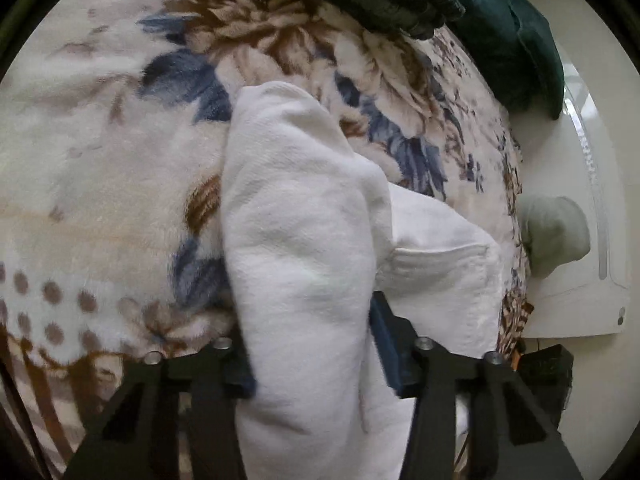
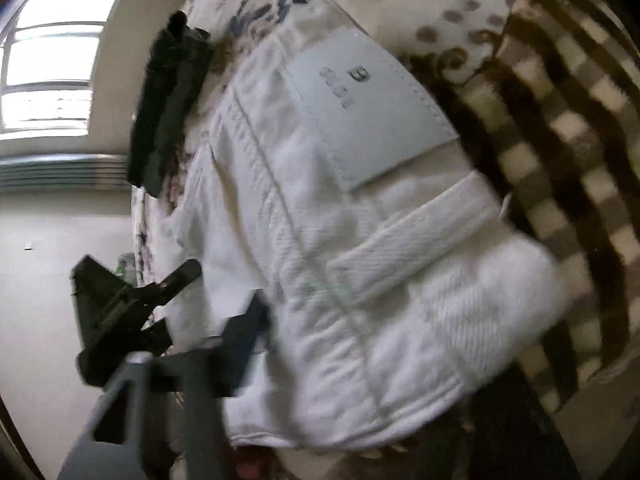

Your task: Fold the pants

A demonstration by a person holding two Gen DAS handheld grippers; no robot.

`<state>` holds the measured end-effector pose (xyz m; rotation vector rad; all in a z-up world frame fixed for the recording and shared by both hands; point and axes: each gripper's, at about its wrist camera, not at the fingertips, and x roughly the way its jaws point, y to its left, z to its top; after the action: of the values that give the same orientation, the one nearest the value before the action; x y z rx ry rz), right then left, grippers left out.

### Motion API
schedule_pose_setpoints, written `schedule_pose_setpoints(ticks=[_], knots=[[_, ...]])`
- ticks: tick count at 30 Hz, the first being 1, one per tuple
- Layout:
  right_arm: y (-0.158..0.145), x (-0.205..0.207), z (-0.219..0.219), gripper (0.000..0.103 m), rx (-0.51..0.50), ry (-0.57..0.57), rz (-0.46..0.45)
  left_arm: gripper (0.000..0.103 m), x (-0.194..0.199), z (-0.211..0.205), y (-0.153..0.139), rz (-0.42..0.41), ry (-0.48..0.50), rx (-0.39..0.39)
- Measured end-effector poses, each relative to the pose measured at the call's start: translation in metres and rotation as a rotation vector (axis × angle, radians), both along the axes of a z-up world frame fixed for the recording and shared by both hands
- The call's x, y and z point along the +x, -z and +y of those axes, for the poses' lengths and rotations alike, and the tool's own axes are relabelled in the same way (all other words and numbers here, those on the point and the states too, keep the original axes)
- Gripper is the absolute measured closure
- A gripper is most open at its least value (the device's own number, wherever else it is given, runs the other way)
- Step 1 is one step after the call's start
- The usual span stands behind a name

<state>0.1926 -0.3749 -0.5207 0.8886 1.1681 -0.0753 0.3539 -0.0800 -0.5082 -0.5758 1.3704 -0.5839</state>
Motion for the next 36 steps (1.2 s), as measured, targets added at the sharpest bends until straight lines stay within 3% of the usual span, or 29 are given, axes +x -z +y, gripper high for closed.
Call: schedule_pose_setpoints(ticks=[4,10,15,19,26,31,36], knots=[[-0.024,0.014,0.014,0.072,-0.078,0.005,0.014,0.075,-0.009,-0.003,-0.028,-0.036,0.012,0.018],[-0.086,0.0,0.024,0.074,-0.078,0.005,-0.027,0.076,-0.024,0.009,-0.099,-0.085,0.021,-0.014],[-0.147,0.011,0.032,0.074,-0.087,0.004,-0.081,0.076,-0.001,0.024,-0.153,-0.112,0.021,-0.063],[-0.195,0.06,0.045,0.074,-0.132,-0.014,-0.145,0.076,0.055,0.035,-0.186,-0.162,0.026,-0.091],[-0.241,0.201,0.073,0.074,-0.188,0.013,-0.252,0.076,0.2,0.054,-0.215,-0.249,0.043,-0.116],[-0.228,0.326,0.094,0.074,-0.19,0.031,-0.306,0.076,0.31,0.064,-0.209,-0.299,0.05,-0.067],[-0.18,0.416,0.102,0.074,-0.15,0.032,-0.309,0.076,0.391,0.073,-0.168,-0.296,0.058,-0.03]])
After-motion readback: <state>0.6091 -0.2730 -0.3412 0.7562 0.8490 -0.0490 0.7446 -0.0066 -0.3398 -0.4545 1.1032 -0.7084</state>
